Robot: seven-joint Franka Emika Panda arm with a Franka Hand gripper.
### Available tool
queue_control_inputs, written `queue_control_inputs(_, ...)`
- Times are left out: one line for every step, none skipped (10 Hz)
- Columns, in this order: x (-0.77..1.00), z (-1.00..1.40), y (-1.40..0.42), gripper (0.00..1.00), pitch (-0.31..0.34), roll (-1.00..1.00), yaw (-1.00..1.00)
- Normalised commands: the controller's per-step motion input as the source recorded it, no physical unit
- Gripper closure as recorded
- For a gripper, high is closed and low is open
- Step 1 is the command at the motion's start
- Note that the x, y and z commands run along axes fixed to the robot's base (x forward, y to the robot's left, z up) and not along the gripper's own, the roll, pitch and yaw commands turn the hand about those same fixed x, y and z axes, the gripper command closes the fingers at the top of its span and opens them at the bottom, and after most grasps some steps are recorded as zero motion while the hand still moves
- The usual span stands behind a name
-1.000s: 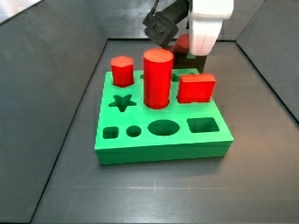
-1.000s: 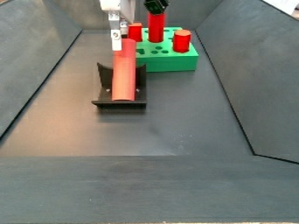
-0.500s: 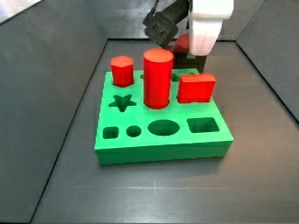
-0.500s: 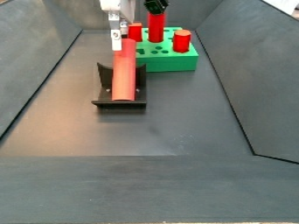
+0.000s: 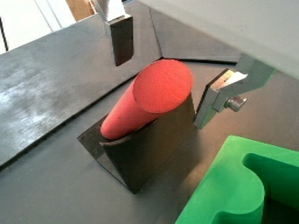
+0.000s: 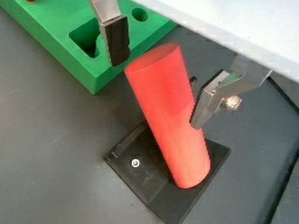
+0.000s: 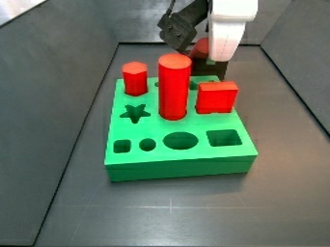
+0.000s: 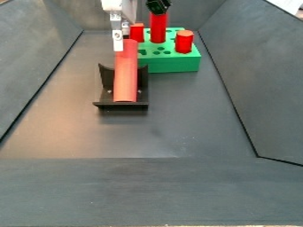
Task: Pick up the oval object. Move up. Place the oval object on the fixture. Regrasp the oval object. Move to above the board. Insert the oval object.
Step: Regrasp the oval object.
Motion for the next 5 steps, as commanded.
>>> queue_control_inputs(0.08, 0.00, -0.01, 0.00, 0.219, -0.05, 0.05)
queue_control_inputs(0.08, 0.00, -0.01, 0.00, 0.219, -0.05, 0.05)
queue_control_inputs(0.08, 0.00, -0.01, 0.00, 0.219, -0.05, 0.05)
queue_control_inputs(0.08, 0.00, -0.01, 0.00, 0.219, -0.05, 0.05)
queue_control_inputs(0.08, 0.00, -0.01, 0.00, 0.219, -0.05, 0.05)
